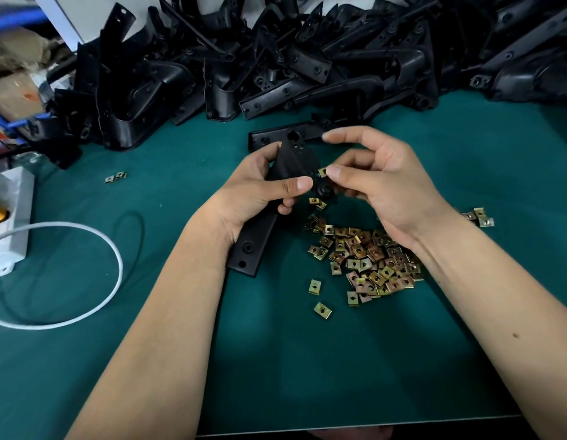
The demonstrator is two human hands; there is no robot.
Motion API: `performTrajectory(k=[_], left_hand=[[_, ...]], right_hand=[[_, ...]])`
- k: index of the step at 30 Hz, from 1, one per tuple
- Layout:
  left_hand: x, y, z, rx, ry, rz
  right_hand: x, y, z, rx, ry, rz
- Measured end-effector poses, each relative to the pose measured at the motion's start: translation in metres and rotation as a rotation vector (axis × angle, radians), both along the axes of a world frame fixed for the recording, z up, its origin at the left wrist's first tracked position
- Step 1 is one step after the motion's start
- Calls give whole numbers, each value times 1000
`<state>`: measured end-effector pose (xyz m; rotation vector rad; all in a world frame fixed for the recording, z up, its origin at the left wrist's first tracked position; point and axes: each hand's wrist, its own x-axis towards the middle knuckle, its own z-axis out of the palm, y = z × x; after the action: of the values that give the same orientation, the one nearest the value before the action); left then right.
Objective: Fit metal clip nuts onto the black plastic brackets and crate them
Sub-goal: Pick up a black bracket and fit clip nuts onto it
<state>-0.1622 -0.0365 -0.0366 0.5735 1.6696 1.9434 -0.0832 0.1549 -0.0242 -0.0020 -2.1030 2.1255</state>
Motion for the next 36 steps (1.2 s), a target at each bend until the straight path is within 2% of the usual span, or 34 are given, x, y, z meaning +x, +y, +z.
performTrajectory(k=[4,12,18,20,22,24,27,36], left_hand=[[3,3,1,-3,18,-2],[4,3,-5,-50,75,32],[2,2,-4,-72,97,120],[-4,-3,-1,25,18,269],[-13,-14,1,148,-50,379],[-20,-25,3,241,-112,439],[-21,-29,2,323,-199,471],[-10,-13,-1,339,-175,301]], right_hand=[[-1,0,-1,9,40,-32],[0,-3,-7,214,128,-49],[1,-3,-6,332,107,-64],[4,-2,-1,350,115,-16],[7,0,5,509,191,81],[11,-4,9,733,212,325],[17,-13,9,914,35,659],[14,-20,10,1018,-3,697]])
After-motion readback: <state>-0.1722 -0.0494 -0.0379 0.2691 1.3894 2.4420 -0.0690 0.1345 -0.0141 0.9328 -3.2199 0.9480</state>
